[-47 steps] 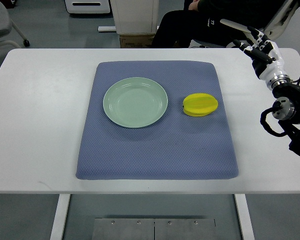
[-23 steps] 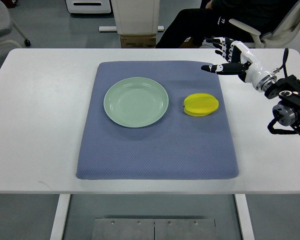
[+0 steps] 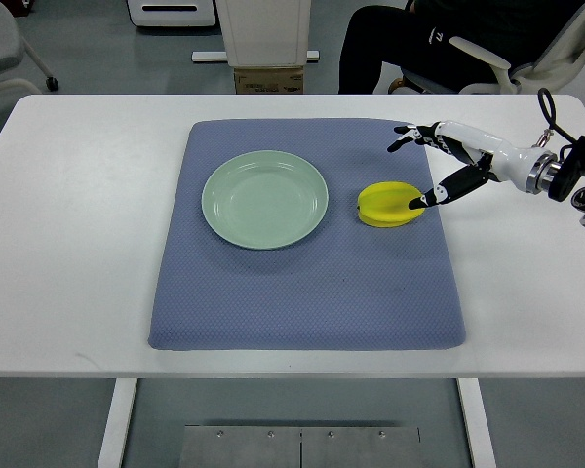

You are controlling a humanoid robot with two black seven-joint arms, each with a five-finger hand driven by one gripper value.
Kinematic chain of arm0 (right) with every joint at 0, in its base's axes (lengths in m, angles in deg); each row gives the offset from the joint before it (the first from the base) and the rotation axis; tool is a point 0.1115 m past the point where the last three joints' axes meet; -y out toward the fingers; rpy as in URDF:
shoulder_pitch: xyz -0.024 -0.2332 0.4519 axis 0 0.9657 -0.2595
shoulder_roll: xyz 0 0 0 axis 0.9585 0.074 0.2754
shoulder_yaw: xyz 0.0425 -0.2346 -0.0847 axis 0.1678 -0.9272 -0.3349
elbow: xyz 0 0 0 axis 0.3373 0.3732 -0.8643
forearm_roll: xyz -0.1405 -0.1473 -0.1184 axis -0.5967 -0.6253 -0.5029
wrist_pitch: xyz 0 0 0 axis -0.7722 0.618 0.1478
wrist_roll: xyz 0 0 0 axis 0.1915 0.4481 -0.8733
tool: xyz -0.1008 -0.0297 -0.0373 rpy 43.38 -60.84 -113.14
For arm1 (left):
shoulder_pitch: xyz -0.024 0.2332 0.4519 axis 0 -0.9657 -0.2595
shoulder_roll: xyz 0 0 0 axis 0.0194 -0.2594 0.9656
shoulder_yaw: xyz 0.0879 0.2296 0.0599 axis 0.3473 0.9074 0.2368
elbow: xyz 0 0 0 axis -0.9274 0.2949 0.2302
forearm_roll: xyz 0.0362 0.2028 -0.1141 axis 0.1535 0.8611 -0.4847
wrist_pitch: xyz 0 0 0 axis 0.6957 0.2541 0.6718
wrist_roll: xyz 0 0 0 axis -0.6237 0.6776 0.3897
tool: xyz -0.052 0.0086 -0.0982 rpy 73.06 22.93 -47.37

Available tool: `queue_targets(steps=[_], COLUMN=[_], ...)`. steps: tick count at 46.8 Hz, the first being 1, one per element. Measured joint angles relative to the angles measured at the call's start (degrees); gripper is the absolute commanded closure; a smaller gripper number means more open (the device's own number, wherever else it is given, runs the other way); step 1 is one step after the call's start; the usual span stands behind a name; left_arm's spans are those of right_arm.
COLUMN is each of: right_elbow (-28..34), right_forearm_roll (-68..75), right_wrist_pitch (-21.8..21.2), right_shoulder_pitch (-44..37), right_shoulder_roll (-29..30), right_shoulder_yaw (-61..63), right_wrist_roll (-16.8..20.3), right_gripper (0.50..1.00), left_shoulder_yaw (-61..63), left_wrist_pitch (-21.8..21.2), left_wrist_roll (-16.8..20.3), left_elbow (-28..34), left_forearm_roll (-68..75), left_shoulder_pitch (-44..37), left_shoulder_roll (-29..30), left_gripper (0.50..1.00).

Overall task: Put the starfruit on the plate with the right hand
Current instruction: 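Move the right hand over the yellow starfruit with fingers open, then close the right hand fingers around the yellow starfruit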

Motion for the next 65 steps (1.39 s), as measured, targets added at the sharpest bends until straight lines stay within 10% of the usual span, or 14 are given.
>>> queue_targets(steps=[49, 65], right_elbow=[-1.50, -1.45], right_forearm_roll=[0.45, 0.29], right_wrist_pitch=[8.83, 9.46], right_shoulder_pitch=[3.72, 4.35], right_shoulder_roll=[6.65, 7.02], right_shoulder_yaw=[-2.54, -2.62], right_wrist_roll=[2.60, 2.43], right_gripper=[0.517, 0.779], left_shoulder_yaw=[0.00, 0.00], left_wrist_pitch=[0.00, 0.00], left_wrist_roll=[0.00, 0.00], left_elbow=[0.01, 0.01], left_forearm_roll=[0.00, 0.00], left_shoulder_pitch=[-0.01, -0.02], left_shoulder_roll=[0.00, 0.00], left_gripper=[0.500, 0.500])
